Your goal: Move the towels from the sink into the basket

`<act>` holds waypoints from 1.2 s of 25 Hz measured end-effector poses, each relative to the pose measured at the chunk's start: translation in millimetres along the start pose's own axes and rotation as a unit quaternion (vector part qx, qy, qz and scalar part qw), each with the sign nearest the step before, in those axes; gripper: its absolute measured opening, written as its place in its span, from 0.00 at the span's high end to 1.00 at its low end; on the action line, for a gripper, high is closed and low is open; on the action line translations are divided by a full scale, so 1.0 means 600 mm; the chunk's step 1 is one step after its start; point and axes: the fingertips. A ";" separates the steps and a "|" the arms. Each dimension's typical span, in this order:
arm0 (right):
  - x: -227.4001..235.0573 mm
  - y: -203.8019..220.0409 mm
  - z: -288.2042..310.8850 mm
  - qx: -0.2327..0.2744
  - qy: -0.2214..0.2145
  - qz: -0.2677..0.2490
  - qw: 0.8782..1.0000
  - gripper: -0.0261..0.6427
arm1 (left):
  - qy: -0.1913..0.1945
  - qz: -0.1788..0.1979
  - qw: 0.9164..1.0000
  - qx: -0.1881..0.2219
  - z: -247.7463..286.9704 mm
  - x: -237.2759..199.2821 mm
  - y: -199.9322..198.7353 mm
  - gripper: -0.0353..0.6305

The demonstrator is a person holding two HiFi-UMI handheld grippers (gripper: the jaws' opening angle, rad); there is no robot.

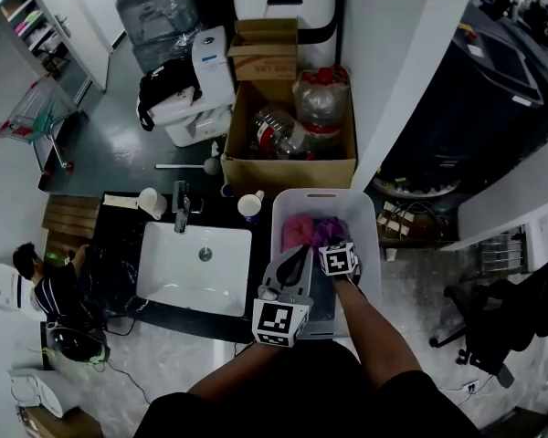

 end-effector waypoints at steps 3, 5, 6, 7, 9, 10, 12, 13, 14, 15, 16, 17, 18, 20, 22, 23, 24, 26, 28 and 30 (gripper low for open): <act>0.000 -0.001 -0.002 0.003 -0.001 0.010 1.000 0.88 | 0.004 0.008 1.000 0.003 0.001 0.008 -0.001 0.93; 0.005 -0.014 -0.012 0.014 0.002 0.030 0.999 0.85 | 0.007 0.000 1.000 0.003 0.003 0.011 0.001 0.93; 0.008 -0.025 -0.019 0.024 0.004 0.042 0.999 0.82 | 0.007 0.000 1.000 0.004 0.003 0.011 0.002 0.93; 0.009 -0.037 -0.025 0.032 0.004 0.053 0.998 0.79 | 0.006 0.002 1.000 0.005 0.003 0.009 0.002 0.93; 0.004 -0.059 -0.038 0.046 -0.003 0.064 0.997 0.78 | 0.002 0.003 1.000 0.007 0.002 0.005 0.003 0.93; 0.000 -0.068 -0.045 0.053 -0.007 0.066 0.996 0.78 | -0.001 0.001 1.000 0.008 0.001 0.003 0.004 0.93; -0.006 -0.080 -0.064 0.065 -0.012 0.072 0.995 0.78 | -0.004 -0.005 1.000 0.010 0.001 0.001 0.002 0.93; -0.009 -0.085 -0.074 0.071 -0.014 0.076 0.995 0.77 | -0.004 -0.007 1.000 0.011 0.001 0.001 0.001 0.93; -0.012 -0.091 -0.084 0.077 -0.016 0.080 0.994 0.76 | -0.004 -0.008 1.000 0.012 0.002 0.000 0.001 0.93; -0.015 -0.097 -0.094 0.084 -0.018 0.083 0.993 0.76 | -0.004 -0.009 1.000 0.012 0.002 -0.002 0.001 0.93; -0.019 -0.103 -0.104 0.092 -0.021 0.084 0.992 0.76 | -0.005 -0.010 1.000 0.013 0.001 -0.004 0.001 0.93; -0.023 -0.108 -0.114 0.100 -0.024 0.086 0.991 0.76 | -0.006 -0.010 1.000 0.013 -0.001 -0.005 0.001 0.93; -0.027 -0.112 -0.126 0.108 -0.028 0.087 0.990 0.76 | -0.006 -0.011 1.000 0.014 -0.003 -0.005 0.001 0.93; -0.033 -0.119 -0.153 0.124 -0.036 0.092 0.987 0.76 | -0.001 -0.012 1.000 0.019 -0.009 -0.002 0.000 0.93; -0.040 -0.129 -0.183 0.139 -0.045 0.096 0.985 0.77 | 0.004 -0.005 1.000 0.025 -0.013 0.003 -0.005 0.93; -0.045 -0.134 -0.199 0.145 -0.051 0.098 0.983 0.77 | 0.006 0.000 1.000 0.027 -0.015 0.005 -0.007 0.93; -0.050 -0.138 -0.215 0.152 -0.057 0.100 0.982 0.78 | 0.007 0.003 1.000 0.027 -0.016 0.006 -0.007 0.93; -0.061 -0.148 -0.249 0.170 -0.066 0.098 0.978 0.80 | 0.009 0.003 1.000 0.025 -0.020 0.008 -0.006 0.93; -0.070 -0.156 -0.283 0.192 -0.072 0.088 0.975 0.83 | 0.012 -0.002 1.000 0.028 -0.023 0.010 -0.007 0.93; -0.079 -0.164 -0.314 0.216 -0.076 0.068 0.971 0.86 | 0.014 -0.006 0.999 0.034 -0.026 0.011 -0.010 0.93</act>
Point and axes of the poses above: the fingertips, and each gripper's own axes: z forward along the fingers, x to its right, y out of its underside, and after that the axes turned 11 degrees about z, right-handed
